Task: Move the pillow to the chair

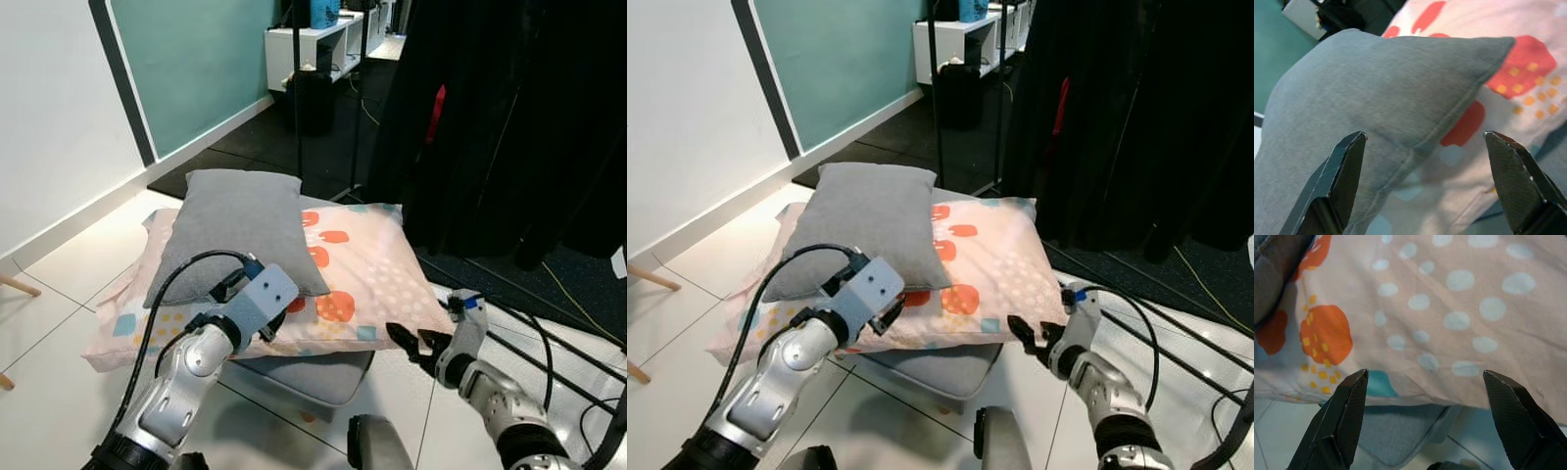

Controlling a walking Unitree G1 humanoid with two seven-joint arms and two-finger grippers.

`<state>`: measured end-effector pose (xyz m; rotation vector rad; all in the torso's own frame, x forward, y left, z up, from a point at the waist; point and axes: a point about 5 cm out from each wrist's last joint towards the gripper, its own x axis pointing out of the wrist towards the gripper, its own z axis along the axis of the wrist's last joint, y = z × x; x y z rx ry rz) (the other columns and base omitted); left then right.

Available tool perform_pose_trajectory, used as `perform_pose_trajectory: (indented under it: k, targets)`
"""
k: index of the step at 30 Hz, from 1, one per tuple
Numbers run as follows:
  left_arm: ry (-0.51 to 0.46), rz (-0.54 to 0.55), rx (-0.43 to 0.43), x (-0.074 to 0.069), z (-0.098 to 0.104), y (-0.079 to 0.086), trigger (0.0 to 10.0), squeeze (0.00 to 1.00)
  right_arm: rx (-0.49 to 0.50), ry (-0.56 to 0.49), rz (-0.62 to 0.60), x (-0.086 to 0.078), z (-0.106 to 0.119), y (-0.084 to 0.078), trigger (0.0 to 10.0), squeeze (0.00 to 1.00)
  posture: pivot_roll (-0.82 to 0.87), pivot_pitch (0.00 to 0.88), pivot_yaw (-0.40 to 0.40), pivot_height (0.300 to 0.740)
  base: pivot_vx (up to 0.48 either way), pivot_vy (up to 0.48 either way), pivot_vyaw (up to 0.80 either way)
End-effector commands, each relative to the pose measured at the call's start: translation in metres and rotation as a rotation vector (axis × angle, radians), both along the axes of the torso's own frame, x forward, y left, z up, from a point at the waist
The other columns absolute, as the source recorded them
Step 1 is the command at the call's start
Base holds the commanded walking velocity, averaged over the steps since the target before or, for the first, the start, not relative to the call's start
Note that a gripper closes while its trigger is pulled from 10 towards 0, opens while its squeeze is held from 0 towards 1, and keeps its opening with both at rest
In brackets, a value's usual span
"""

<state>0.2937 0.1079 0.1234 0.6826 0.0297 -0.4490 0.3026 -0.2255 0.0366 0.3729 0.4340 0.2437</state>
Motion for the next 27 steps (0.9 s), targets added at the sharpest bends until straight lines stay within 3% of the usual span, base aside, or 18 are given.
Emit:
perform_pose_trajectory:
  k: [1, 11, 14, 19, 23, 27]
  targets:
    - [0.018, -0.004, 0.040, 0.001, -0.004, 0.002, 10.0, 0.00, 0.001, 0.017, 0.000, -0.004, -0.006, 0.001, 10.0, 0.00, -0.16, 0.000, -0.016, 0.545, 0.000, 0.000, 0.00]
    - [0.042, -0.030, 0.068, 0.006, -0.005, -0.004, 10.0, 0.00, 0.012, 0.013, -0.022, -0.006, -0.009, 0.000, 10.0, 0.00, -0.16, 0.000, -0.015, 0.545, 0.000, 0.000, 0.00]
    - [0.047, -0.065, 0.125, 0.004, -0.003, -0.010, 10.0, 0.00, 0.007, 0.020, -0.015, -0.008, -0.012, 0.001, 10.0, 0.00, -0.15, 0.012, -0.022, 0.545, 0.000, 0.000, 0.00]
    - [0.037, -0.098, 0.141, 0.003, -0.002, -0.014, 10.0, 0.00, 0.008, 0.022, -0.010, -0.008, -0.012, 0.001, 10.0, 0.00, -0.14, 0.016, -0.025, 0.545, 0.000, 0.000, 0.00]
    - [0.066, -0.134, 0.131, 0.003, -0.003, -0.018, 10.0, 0.00, 0.007, 0.022, -0.010, -0.007, -0.012, 0.002, 10.0, 0.00, -0.15, 0.018, -0.026, 0.545, 0.000, 0.000, 0.00]
    - [0.141, -0.154, 0.046, 0.004, -0.006, -0.017, 10.0, 0.00, 0.008, 0.020, -0.010, -0.006, -0.011, 0.001, 10.0, 0.00, -0.16, 0.018, -0.026, 0.545, 0.000, 0.000, 0.00]
